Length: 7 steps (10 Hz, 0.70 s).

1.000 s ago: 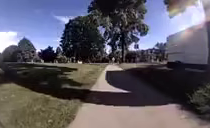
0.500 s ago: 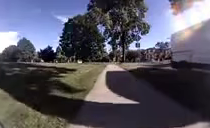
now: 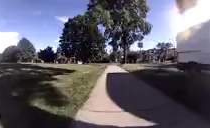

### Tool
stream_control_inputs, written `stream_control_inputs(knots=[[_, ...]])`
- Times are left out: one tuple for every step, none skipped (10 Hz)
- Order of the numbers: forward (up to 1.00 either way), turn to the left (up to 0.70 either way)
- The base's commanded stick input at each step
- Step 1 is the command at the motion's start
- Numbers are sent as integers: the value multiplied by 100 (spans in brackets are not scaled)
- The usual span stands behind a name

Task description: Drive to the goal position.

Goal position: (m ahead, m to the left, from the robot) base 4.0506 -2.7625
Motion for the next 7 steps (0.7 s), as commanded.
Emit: stream_control_inputs(knots=[[100, 0], [100, 0], [100, 0], [100, 0], [100, 0], [100, 0], [100, 0]])
